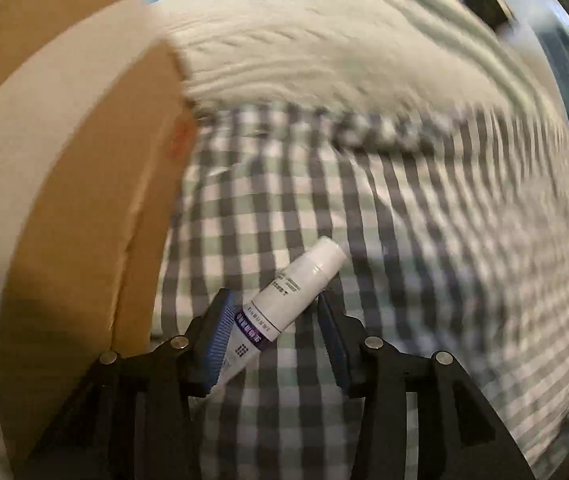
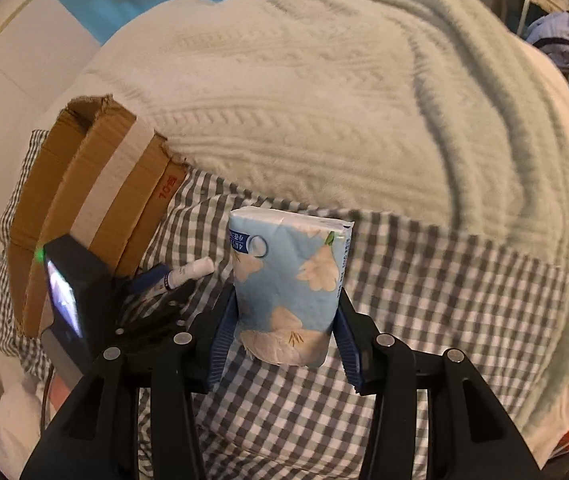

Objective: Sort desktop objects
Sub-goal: 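Grasp the blue floral tissue pack with the right gripper while the left grasps the white lotion tube, then carry the tissue pack and lotion tube into the cardboard box and release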

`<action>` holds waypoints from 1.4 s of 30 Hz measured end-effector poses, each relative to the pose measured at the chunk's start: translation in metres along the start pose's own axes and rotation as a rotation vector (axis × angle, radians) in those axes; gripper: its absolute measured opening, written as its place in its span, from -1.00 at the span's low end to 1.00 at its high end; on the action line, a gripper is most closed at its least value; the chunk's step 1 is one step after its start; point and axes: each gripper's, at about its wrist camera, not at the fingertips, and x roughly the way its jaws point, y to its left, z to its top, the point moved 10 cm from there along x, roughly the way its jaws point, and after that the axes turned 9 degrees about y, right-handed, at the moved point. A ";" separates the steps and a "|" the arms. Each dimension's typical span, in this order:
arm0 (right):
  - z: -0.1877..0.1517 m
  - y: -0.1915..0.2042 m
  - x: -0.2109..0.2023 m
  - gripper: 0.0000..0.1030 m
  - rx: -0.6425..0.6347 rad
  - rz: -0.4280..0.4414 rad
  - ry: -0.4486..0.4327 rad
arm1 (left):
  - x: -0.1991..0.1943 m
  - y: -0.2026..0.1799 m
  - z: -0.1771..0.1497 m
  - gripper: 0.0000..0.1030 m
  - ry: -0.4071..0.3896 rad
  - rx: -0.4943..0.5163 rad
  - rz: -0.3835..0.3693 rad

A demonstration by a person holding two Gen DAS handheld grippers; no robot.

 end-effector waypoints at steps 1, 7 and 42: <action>0.000 0.002 0.004 -0.10 -0.006 0.005 0.009 | 0.002 -0.003 -0.001 -0.11 0.005 0.056 0.017; 0.003 0.011 0.017 -0.10 -0.032 0.014 0.035 | -0.004 0.007 0.000 -0.57 -0.025 0.036 0.030; 0.037 0.247 -0.096 0.10 -0.193 0.121 -0.282 | -0.225 0.223 -0.009 -0.50 -0.257 -0.503 -0.179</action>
